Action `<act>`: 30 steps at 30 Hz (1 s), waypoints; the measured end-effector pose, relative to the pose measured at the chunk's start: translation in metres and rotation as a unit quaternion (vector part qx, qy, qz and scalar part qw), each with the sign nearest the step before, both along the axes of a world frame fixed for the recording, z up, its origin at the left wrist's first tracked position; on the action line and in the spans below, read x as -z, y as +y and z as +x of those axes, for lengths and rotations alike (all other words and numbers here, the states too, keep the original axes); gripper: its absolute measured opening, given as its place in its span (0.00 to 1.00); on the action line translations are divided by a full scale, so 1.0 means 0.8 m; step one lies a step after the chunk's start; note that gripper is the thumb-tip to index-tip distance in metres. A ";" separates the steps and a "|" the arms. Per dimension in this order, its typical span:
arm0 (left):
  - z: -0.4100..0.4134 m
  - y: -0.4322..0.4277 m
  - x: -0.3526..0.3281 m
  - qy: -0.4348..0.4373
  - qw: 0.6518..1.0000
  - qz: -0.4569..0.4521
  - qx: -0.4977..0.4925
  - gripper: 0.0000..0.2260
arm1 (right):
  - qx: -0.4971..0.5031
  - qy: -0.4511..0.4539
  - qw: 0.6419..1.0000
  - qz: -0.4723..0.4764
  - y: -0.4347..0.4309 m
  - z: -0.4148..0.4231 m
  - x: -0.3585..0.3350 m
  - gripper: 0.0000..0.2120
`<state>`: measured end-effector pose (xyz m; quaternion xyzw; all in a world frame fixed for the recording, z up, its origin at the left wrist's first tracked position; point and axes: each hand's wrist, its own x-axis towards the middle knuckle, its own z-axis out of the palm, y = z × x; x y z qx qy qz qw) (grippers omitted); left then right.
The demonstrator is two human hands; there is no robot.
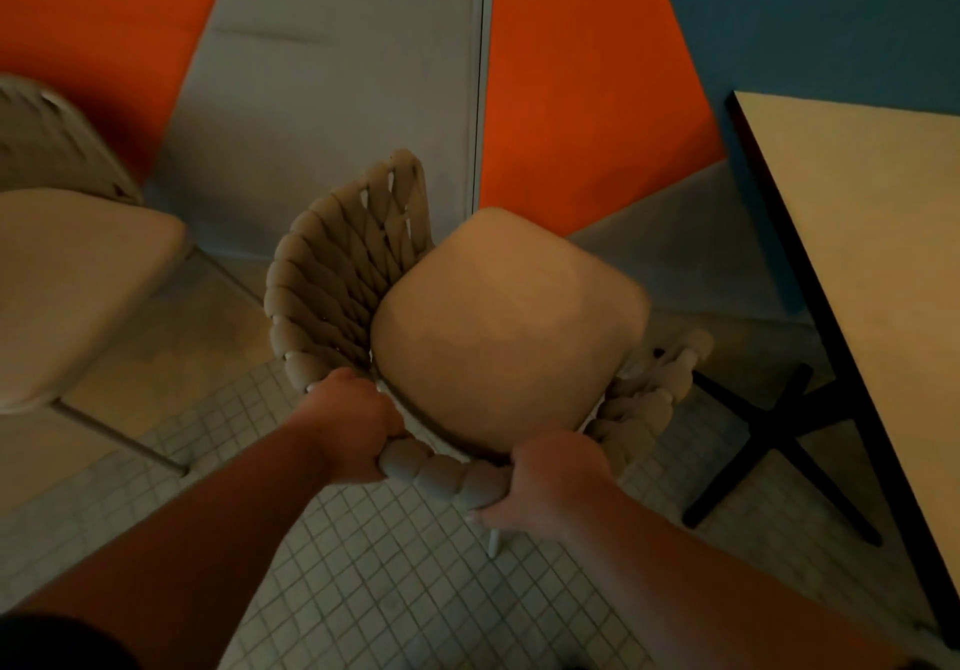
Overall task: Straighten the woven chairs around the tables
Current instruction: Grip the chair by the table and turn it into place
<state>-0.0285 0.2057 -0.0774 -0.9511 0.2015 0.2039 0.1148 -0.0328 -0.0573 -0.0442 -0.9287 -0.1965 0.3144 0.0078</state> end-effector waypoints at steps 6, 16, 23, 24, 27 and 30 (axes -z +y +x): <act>-0.026 -0.018 -0.043 0.039 0.985 -0.087 -0.143 0.59 | 0.022 0.069 0.994 0.083 -0.018 0.013 0.003 0.42; -0.005 -0.043 -0.014 -0.173 0.438 -0.500 -0.727 0.30 | -0.100 0.002 0.993 -0.059 -0.096 0.105 -0.016 0.62; -0.004 -0.042 0.003 -0.215 0.463 -0.497 -0.702 0.24 | -0.095 0.017 0.987 -0.125 -0.095 0.104 -0.014 0.51; -0.004 -0.042 0.003 -0.213 0.468 -0.495 -0.700 0.25 | -0.099 -0.005 0.986 -0.131 -0.097 0.103 -0.011 0.53; -0.005 -0.039 0.002 -0.207 0.480 -0.487 -0.700 0.28 | -0.126 -0.029 0.983 -0.132 -0.096 0.095 -0.014 0.52; -0.001 -0.037 0.000 -0.197 0.491 -0.487 -0.695 0.29 | -0.110 -0.010 0.987 -0.115 -0.094 0.089 -0.024 0.43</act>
